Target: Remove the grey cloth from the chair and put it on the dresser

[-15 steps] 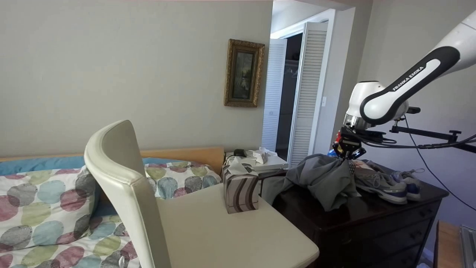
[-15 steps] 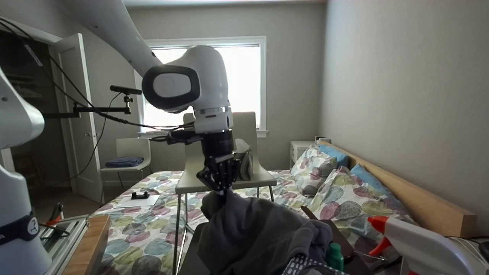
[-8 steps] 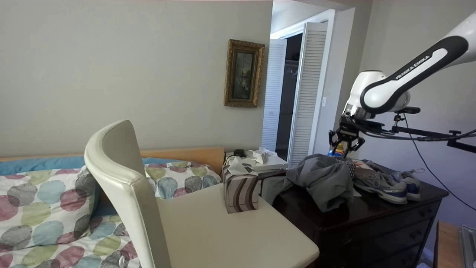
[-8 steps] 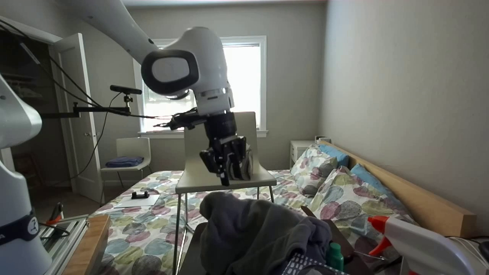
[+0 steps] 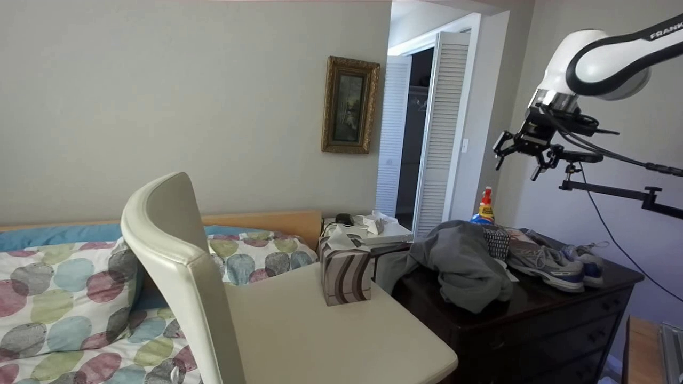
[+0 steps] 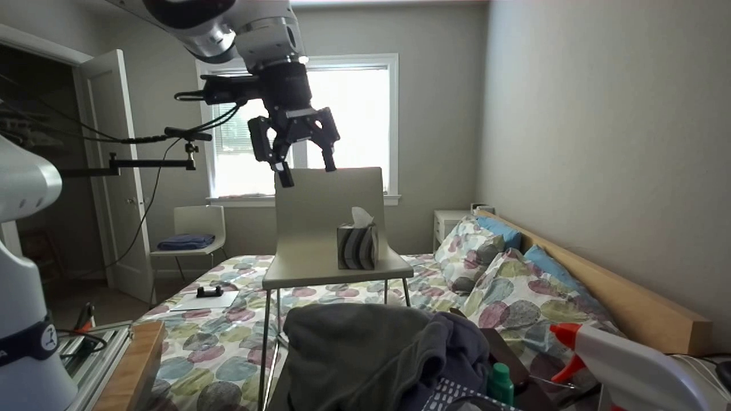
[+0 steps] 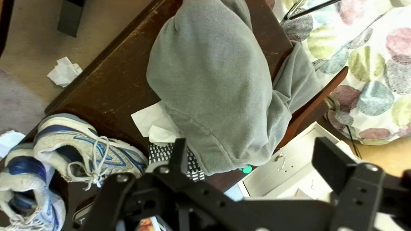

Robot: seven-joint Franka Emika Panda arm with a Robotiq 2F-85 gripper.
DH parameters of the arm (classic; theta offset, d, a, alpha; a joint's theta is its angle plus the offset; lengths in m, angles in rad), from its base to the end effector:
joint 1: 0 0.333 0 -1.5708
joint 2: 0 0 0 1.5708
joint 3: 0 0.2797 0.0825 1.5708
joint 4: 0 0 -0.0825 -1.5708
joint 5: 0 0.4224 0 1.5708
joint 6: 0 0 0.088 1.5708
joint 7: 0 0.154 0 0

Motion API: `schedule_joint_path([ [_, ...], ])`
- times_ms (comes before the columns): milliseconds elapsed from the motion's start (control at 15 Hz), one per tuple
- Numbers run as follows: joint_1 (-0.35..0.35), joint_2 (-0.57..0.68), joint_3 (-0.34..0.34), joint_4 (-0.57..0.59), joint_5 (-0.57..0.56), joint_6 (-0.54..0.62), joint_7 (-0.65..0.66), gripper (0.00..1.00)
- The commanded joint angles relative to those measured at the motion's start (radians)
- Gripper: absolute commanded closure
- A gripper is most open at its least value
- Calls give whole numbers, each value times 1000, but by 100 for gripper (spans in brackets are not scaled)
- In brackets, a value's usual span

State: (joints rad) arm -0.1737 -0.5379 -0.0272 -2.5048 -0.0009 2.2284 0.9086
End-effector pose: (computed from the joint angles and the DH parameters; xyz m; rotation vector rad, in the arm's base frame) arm 0.4645 -0.0938 0.4025 -2.5662 1.5858 -0.3647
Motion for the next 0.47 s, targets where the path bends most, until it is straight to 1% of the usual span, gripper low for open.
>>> schedule_joint_path([
  [0, -1, -107, -17, -23, 27, -46, -114, 0],
  [67, -3, -126, -17, -23, 27, -61, -139, 0],
  [133, -23, -71, 10, -3, 18, -39, -92, 0],
  [400, -26, -105, 7, -6, 20, -52, -127, 0],
])
